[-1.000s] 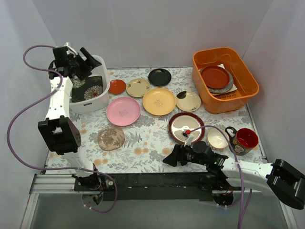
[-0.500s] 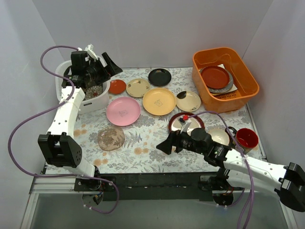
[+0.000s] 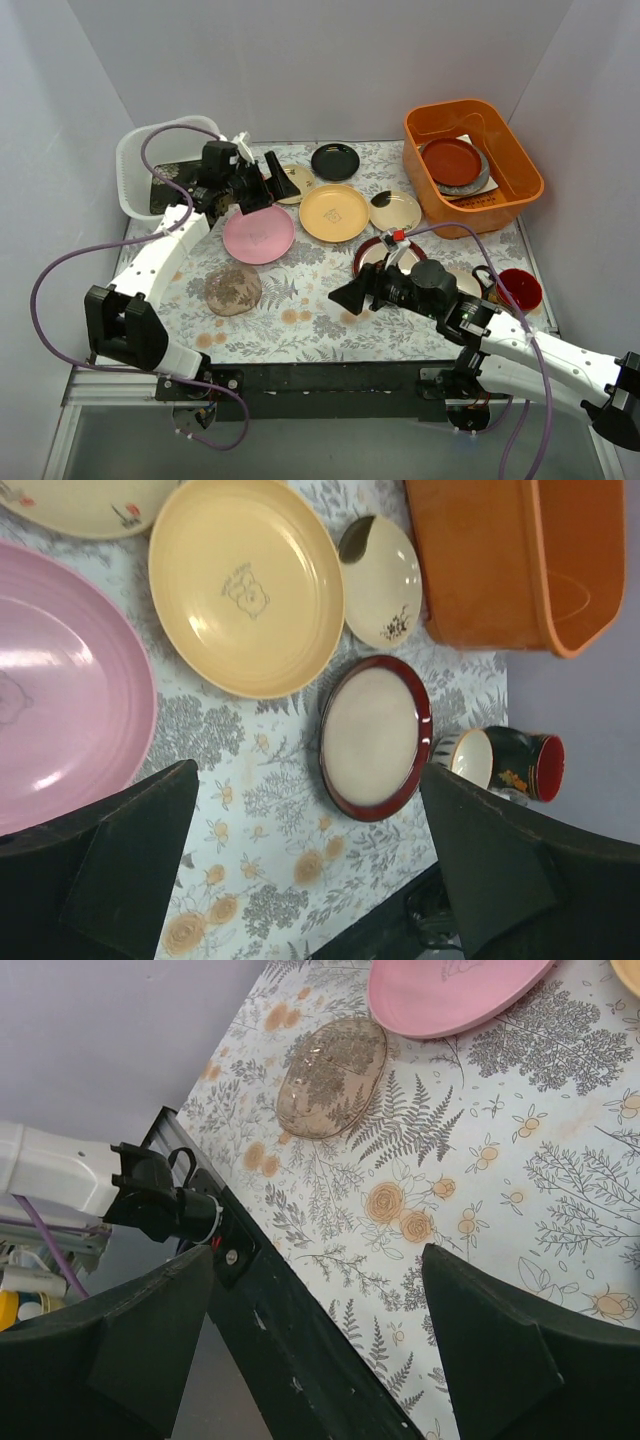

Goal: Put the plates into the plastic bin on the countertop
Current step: Move the plate to the center of the board.

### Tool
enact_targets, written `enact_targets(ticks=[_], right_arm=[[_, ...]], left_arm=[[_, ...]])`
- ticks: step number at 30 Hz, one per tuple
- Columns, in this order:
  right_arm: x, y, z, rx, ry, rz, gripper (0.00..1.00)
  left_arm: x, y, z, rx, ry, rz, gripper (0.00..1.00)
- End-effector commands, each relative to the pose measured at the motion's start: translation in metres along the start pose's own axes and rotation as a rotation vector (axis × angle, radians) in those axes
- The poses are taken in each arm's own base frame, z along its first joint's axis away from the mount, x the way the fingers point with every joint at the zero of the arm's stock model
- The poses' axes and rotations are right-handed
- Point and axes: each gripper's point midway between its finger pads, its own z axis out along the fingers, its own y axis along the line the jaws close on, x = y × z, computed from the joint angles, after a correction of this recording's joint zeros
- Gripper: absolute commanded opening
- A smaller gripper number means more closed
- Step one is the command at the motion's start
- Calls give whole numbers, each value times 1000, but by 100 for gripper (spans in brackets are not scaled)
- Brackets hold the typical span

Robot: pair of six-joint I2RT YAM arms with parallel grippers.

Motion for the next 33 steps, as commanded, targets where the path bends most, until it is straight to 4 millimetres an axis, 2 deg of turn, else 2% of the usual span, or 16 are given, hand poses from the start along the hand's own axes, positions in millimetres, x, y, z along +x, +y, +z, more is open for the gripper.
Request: enact_targets(ticks=[1, 7, 8, 9, 11, 12, 16, 20, 27, 33], right_arm=[[-20, 7, -8, -8, -82, -12, 93], [-19, 5, -14, -10, -102, 6, 95], [-18, 4, -14, -11, -104, 5, 96], [-19, 4, -15, -9, -109, 8, 96], [-18, 2, -16, -1, -108, 11, 96], [-18, 1, -16, 0, -109, 10, 96], [-17, 1, -17, 0, -111, 22, 96], [-15, 0, -17, -5, -112, 37, 97], [-12, -2, -19, -3, -112, 42, 96], [-11, -6, -21, 6, -119, 47, 96]], left_arm=[[23, -15, -2, 16, -26, -46, 93], [89, -21, 28, 23, 76, -60, 94], [96, -22, 30, 17, 85, -68, 94], [113, -19, 34, 3, 111, -65, 95], [127, -20, 37, 15, 124, -72, 95], [141, -16, 39, 1, 148, -87, 95], [165, -15, 43, 2, 177, -111, 95], [187, -23, 49, 14, 204, -112, 93], [226, -14, 71, -19, 272, -120, 90], [252, -11, 85, -26, 317, -134, 87]])
